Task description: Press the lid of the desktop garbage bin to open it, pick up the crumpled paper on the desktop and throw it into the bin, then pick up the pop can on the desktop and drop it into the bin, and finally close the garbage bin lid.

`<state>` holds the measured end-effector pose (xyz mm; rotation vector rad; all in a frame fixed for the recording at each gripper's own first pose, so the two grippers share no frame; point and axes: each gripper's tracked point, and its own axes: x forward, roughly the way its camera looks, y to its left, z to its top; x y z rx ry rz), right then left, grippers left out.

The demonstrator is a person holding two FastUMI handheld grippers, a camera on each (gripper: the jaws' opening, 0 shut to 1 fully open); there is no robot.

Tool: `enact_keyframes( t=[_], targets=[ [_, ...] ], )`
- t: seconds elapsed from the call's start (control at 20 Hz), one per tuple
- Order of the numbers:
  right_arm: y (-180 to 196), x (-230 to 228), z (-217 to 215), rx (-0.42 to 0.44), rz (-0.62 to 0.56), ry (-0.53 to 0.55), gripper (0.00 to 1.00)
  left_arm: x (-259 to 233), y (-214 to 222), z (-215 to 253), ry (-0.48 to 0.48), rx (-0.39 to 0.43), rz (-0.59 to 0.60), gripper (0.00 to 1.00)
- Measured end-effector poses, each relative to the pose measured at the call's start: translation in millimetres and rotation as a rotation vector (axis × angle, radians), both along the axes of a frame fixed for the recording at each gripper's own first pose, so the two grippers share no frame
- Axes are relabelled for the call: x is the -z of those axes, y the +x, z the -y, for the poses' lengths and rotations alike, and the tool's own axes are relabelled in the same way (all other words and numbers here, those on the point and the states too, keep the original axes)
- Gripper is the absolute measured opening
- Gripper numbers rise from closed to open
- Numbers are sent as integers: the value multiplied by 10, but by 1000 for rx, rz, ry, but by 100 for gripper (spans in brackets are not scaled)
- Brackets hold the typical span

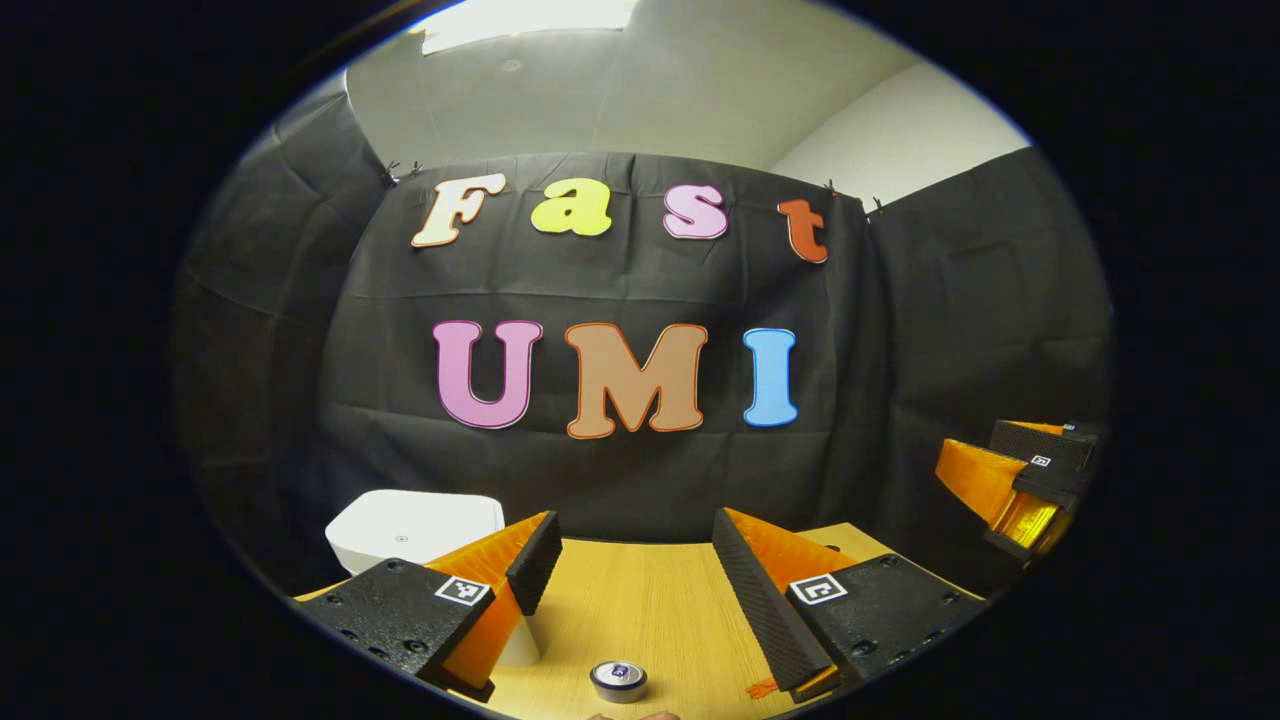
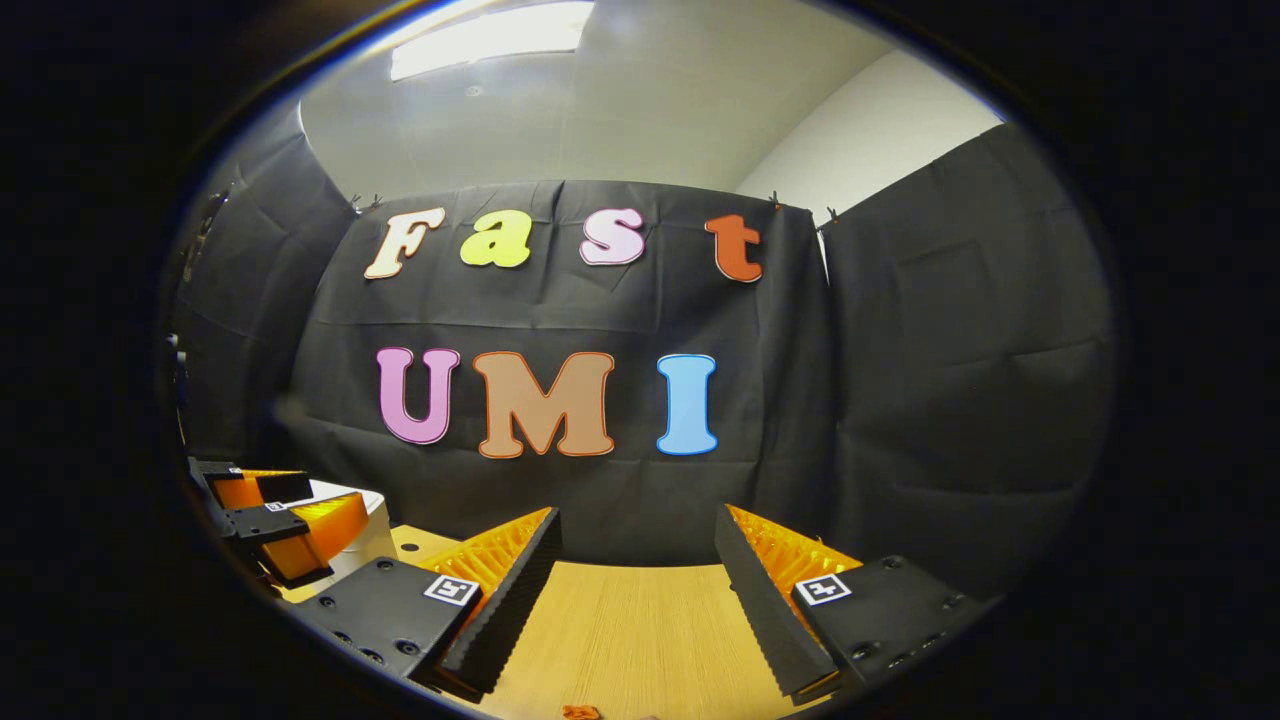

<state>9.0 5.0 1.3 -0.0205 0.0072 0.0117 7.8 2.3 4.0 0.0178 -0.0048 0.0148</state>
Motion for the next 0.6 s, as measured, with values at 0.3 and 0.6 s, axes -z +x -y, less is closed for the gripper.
enact_keyframes(
  t=[0.3, 0.6],
  targets=[
    [21, -9, 9, -2, 0, -1, 98, 24, 18, 9, -8, -5, -3, 93],
    [48, 7, 17, -8, -4, 0, 99, 31, 28, -16, -11, -16, -2, 93]
  ],
)
